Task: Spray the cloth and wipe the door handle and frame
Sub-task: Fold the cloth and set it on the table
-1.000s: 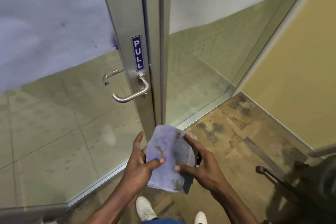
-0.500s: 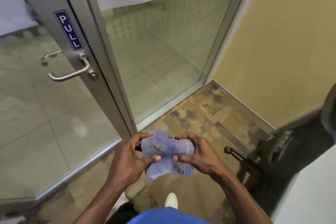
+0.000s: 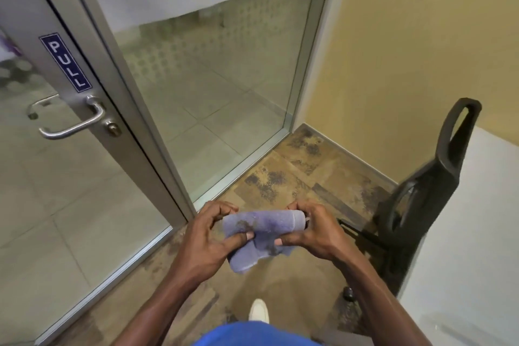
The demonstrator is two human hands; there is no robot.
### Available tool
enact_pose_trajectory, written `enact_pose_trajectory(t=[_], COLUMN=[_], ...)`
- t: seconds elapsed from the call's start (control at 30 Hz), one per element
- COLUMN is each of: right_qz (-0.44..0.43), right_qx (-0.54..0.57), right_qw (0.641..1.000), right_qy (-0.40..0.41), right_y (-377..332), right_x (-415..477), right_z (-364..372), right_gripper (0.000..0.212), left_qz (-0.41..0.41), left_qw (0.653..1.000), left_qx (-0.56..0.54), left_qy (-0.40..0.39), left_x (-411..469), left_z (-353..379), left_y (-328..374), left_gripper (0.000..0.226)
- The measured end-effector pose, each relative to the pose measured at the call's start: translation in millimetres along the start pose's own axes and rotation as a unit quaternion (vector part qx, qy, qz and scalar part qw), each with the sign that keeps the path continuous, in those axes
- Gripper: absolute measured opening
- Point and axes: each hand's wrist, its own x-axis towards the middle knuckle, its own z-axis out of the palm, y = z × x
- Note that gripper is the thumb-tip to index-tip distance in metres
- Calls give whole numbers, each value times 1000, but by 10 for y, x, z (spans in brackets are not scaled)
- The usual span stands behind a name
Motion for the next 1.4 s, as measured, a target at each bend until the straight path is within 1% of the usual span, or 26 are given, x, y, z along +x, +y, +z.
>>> enact_pose_trajectory(t=[0.07,0.1,0.23,0.3,0.33,0.43,0.5,0.6,0.67,0.77,0.87,0.9,1.0,1.1,1.17,1.27,1.33,1.4], right_qz=[6,11,45,60,65,81,98,127,137,140,128,127,145,179,206,264,304,297], right_qx=[16,49,200,242,259,285,301,307,288,249,234,221,160,59,3,-72,-156,-155], right_qw=[1000,999,979,968,964,954,945,933,931,933,934,937,951,958,953,940,921,922], right_qy=[17,13,-12,8,16,35,76,141,176,220,238,237,222,215,221,205,190,194], right_y=[7,2,5,40,52,139,221,373,488,683,891,962,1221,1572,1789,2098,2307,2432], right_x=[-111,-170,-438,-595,-685,-972,-1178,-1489,-1687,-1972,-2257,-2343,-2525,-2648,-2704,-2724,-2767,-2743], right_z=[-12,-17,46,91,103,104,96,54,12,-108,-300,-380,-626,-914,-1087,-1328,-1461,-1457], right_gripper=[46,44,46,44,43,43,51,59,57,45,32,30,27,39,44,43,42,33], left_qz=[-32,-48,-78,-92,-95,-103,-122,-139,-146,-168,-199,-207,-228,-223,-189,-147,-152,-159], left_qw=[997,995,990,986,983,977,972,963,957,945,929,927,929,936,949,963,967,969], left_qx=[-51,-68,-87,-92,-97,-108,-130,-160,-170,-193,-197,-185,-151,-129,-97,-64,-57,-38], left_qy=[-39,-54,-81,-106,-123,-151,-155,-169,-183,-206,-244,-252,-250,-238,-234,-217,-196,-186], left_x=[-43,-78,-289,-371,-412,-541,-649,-821,-947,-1142,-1308,-1361,-1528,-1674,-1756,-1898,-2020,-2094], left_z=[23,35,126,176,203,327,454,685,852,1131,1462,1592,2040,2561,2936,3524,3920,4191], left_y=[-34,-44,-95,-116,-114,-84,-53,25,108,218,248,245,241,299,359,462,517,515], left_gripper=[31,34,69,73,79,103,104,88,76,64,40,38,47,63,68,71,69,68])
